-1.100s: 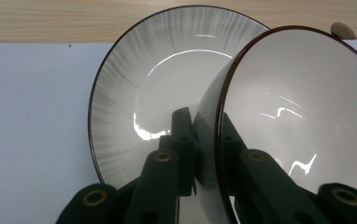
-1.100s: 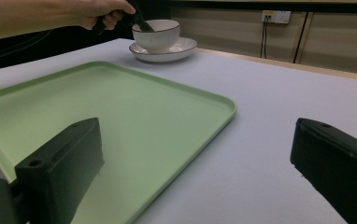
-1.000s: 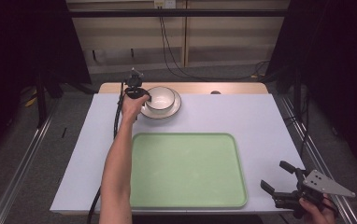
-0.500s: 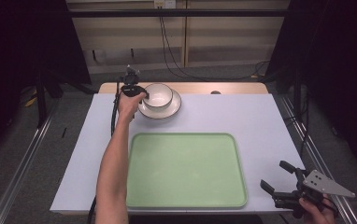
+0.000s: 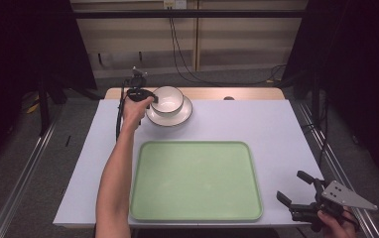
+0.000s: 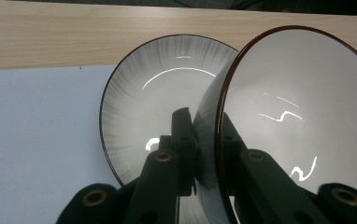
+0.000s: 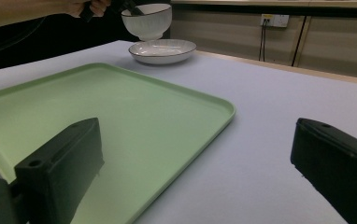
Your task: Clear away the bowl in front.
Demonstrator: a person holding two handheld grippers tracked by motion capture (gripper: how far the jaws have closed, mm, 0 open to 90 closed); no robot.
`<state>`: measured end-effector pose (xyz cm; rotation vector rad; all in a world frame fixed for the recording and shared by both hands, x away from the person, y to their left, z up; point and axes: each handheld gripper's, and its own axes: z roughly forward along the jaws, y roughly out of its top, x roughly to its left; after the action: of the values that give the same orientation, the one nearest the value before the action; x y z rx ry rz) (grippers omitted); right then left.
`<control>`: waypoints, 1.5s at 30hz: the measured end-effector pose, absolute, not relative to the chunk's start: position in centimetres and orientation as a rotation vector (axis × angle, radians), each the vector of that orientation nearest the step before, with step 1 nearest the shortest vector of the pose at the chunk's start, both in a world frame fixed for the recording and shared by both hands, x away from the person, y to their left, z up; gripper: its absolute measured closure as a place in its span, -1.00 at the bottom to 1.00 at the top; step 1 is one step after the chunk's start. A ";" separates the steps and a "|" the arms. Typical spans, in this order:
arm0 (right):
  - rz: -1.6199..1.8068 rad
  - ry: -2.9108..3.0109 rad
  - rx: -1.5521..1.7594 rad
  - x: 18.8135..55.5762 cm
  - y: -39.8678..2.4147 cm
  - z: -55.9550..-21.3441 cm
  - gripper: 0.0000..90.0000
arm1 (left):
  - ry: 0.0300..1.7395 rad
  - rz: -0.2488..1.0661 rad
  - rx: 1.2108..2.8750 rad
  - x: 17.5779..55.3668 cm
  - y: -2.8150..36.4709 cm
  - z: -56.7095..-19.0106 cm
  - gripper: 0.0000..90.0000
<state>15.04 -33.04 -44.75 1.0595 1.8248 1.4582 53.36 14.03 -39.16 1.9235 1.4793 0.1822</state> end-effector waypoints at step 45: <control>1.457 1.829 1.047 15.2 -33.0 -44.7 -0.95 | 1.246 0.141 1.991 47.8 12.7 -35.6 0.83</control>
<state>15.18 -32.98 -44.66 1.0467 1.8291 1.4565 47.81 12.68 -35.58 1.9906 1.2461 0.1407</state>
